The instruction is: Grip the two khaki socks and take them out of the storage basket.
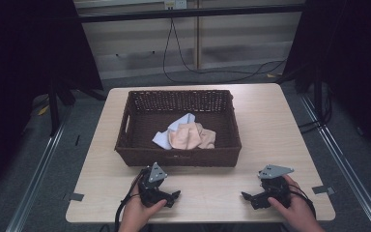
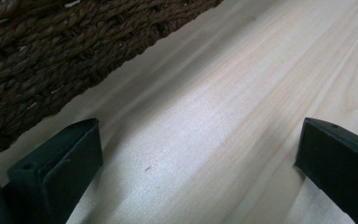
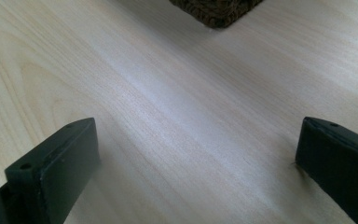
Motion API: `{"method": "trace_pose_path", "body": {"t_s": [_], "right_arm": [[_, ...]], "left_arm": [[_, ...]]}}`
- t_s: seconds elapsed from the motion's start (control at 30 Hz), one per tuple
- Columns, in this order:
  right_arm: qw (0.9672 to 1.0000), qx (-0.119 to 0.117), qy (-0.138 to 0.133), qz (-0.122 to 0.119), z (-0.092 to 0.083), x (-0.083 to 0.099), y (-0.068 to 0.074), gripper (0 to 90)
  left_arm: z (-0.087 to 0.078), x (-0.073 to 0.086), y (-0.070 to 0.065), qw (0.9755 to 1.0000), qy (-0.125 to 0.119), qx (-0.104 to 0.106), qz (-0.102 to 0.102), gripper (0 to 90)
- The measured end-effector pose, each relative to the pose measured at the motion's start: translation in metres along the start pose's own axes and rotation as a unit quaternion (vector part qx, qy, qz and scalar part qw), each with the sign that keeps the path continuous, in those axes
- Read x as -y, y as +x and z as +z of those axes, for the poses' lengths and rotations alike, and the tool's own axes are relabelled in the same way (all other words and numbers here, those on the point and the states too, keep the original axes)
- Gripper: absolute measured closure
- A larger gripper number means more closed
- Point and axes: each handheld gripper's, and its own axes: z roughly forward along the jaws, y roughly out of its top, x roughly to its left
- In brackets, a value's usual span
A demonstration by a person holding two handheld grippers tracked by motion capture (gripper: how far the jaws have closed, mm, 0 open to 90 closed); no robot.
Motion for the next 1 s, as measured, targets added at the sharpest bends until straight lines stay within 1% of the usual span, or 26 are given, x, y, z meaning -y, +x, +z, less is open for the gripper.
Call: {"method": "trace_pose_path", "body": {"t_s": [0.07,0.1,0.13,0.17,0.2,0.23,0.27,0.3,0.33,0.37,0.4,0.47,0.53,0.57,0.6,0.63,0.67,0.7,0.73,0.77,0.83,0.87,0.9,0.93,0.97,1.0], "right_arm": [[1.0,0.0,0.0,0.0,0.0,0.0,0.0,0.0],[1.0,0.0,0.0,-0.001,0.0,0.0,0.0,0.0],[1.0,0.0,0.0,-0.001,0.0,0.0,0.0,0.0],[1.0,0.0,0.0,-0.001,0.0,0.0,0.0,0.0],[1.0,0.0,0.0,-0.001,0.0,0.0,0.0,0.0],[1.0,0.0,-0.002,-0.004,0.0,0.0,-0.001,0.0],[1.0,0.0,-0.002,-0.004,0.0,0.0,-0.001,0.0],[1.0,0.0,-0.002,-0.003,0.0,0.0,0.0,0.0],[1.0,0.0,-0.002,-0.003,0.0,0.0,0.0,0.0],[1.0,0.0,-0.002,-0.003,0.0,0.0,-0.001,0.0],[1.0,0.0,-0.002,-0.003,0.0,0.0,0.0,0.0],[1.0,0.0,-0.002,-0.003,0.0,0.0,0.0,0.0],[1.0,0.0,-0.002,-0.003,0.0,0.0,0.0,0.0],[1.0,0.0,-0.002,-0.003,0.0,0.0,0.0,0.0],[1.0,0.0,0.0,-0.001,0.0,0.0,0.0,0.0],[1.0,0.0,-0.002,-0.002,0.0,0.0,0.0,0.0],[1.0,0.0,-0.002,-0.004,0.0,0.0,-0.001,0.0],[1.0,0.0,-0.002,-0.003,0.0,0.0,0.0,0.0],[1.0,0.0,-0.002,-0.003,0.0,0.0,0.0,0.0],[1.0,0.0,-0.002,-0.003,0.0,0.0,0.0,0.0],[1.0,0.0,-0.003,-0.004,0.0,0.0,-0.001,0.0],[1.0,0.0,-0.002,-0.003,0.0,0.0,0.0,0.0],[1.0,0.0,-0.002,-0.003,0.0,0.0,0.0,0.0],[1.0,0.0,-0.002,-0.003,0.0,0.0,0.0,0.0],[1.0,0.0,-0.001,-0.002,0.0,0.0,0.0,0.0],[1.0,0.0,-0.001,-0.002,0.0,0.0,0.0,0.0]], "left_arm": [[0.0,0.0,0.0,1.0,-0.002,0.0,-0.002,0.0],[0.0,-0.002,0.0,1.0,0.006,-0.003,-0.003,0.1],[0.0,-0.002,0.0,1.0,0.006,-0.003,-0.003,1.1],[-0.001,-0.003,0.0,0.9999,0.013,-0.005,-0.003,2.4],[-0.001,-0.006,0.001,0.9997,0.024,-0.001,0.001,2.4],[-0.002,-0.008,0.001,0.9991,0.041,0.008,0.0,2.7],[-0.003,-0.011,0.002,0.9986,0.052,0.008,-0.001,2.7],[-0.005,-0.014,0.003,0.9965,0.079,0.023,0.007,2.2],[-0.005,-0.014,0.003,0.9965,0.079,0.023,0.007,0.6],[-0.007,-0.016,0.005,0.9943,0.099,0.039,0.01,0.6],[-0.007,-0.018,0.006,0.9932,0.109,0.039,0.007,0.6],[-0.007,-0.023,0.009,0.9894,0.132,0.058,0.015,1.6],[-0.006,-0.026,0.009,0.9871,0.146,0.066,0.01,0.5],[-0.005,-0.03,0.01,0.9851,0.158,0.066,0.014,1.3],[-0.005,-0.032,0.01,0.9835,0.167,0.067,0.012,2.0],[-0.005,-0.034,0.01,0.9827,0.172,0.068,0.013,2.0],[-0.005,-0.037,0.01,0.9812,0.179,0.071,0.016,2.0],[-0.004,-0.04,0.01,0.9794,0.186,0.078,0.013,2.0],[-0.004,-0.043,0.01,0.9785,0.191,0.077,0.011,2.0],[-0.005,-0.046,0.01,0.9765,0.2,0.08,0.012,2.2],[-0.005,-0.049,0.011,0.9762,0.201,0.081,0.013,2.3],[-0.006,-0.053,0.012,0.9751,0.203,0.088,0.009,2.7],[-0.007,-0.055,0.013,0.9732,0.21,0.092,0.012,2.9],[-0.007,-0.055,0.013,0.9732,0.21,0.092,0.012,2.9],[-0.009,-0.06,0.013,0.9713,0.218,0.094,0.016,3.0],[-0.01,-0.062,0.014,0.9705,0.219,0.098,0.018,3.2]]}}
